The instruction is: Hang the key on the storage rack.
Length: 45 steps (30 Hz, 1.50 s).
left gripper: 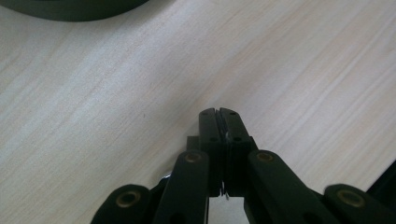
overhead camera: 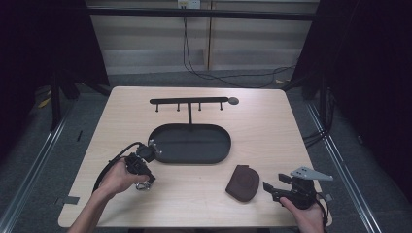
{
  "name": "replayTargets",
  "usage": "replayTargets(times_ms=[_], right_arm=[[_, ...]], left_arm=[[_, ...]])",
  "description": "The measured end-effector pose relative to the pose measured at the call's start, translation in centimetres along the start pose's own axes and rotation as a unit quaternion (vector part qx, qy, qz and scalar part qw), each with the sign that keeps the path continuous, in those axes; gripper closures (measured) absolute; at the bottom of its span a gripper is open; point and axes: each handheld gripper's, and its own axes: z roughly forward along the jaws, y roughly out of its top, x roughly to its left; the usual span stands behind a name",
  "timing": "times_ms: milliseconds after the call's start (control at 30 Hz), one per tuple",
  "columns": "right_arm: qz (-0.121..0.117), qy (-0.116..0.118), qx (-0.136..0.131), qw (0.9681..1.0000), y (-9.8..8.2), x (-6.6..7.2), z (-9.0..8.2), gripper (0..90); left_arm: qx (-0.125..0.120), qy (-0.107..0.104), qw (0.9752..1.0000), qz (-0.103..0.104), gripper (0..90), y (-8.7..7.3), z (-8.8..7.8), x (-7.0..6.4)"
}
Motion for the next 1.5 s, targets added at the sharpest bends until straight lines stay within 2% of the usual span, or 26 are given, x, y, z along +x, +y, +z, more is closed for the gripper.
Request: replayTargets(times_ms=[300, 433, 567, 633, 800, 867, 1033, 1300, 1500], right_arm=[[0.001, 0.000, 0.001, 1.0000, 0.0, 0.0, 0.0, 28.0], [0.001, 0.000, 0.001, 1.0000, 0.0, 0.0, 0.0, 27.9], [0.001, -0.001, 0.001, 1.0000, 0.0, 0.0, 0.0, 27.9], [0.001, -0.001, 0.002, 1.0000, 0.0, 0.0, 0.0, 27.9], [0.000, 0.000, 0.002, 1.0000, 0.0, 0.0, 0.1, 27.9], [0.000, 0.000, 0.002, 1.0000, 0.0, 0.0, 0.1, 27.9], [-0.001, -0.001, 0.002, 1.0000, 0.0, 0.0, 0.1, 27.9], [-0.001, -0.001, 0.002, 1.0000, 0.0, 0.0, 0.1, 27.8], [-0.001, 0.000, 0.002, 1.0000, 0.0, 0.0, 0.1, 27.8]], left_arm=[[-0.002, -0.007, 0.9997, 0.023, 89.3, 0.0, -1.8, -0.3], [0.000, 0.003, 0.9999, 0.017, 89.3, 0.0, -2.9, -0.4], [-0.009, 0.003, 0.9997, 0.022, 89.3, -0.2, -3.7, -0.3], [-0.015, -0.002, 0.9998, 0.016, 89.3, -0.3, -4.2, -0.3], [-0.025, 0.004, 0.9996, 0.014, 89.3, -0.5, -5.3, -0.1], [-0.025, 0.004, 0.9995, 0.019, 89.3, -0.5, -5.7, 0.0], [-0.034, 0.003, 0.9993, 0.014, 89.2, -0.5, -6.2, 0.0], [-0.023, 0.012, 0.9995, 0.018, 89.3, 0.0, -7.6, 0.1], [-0.026, 0.021, 0.9993, 0.016, 89.3, 0.4, -9.1, 0.1]])
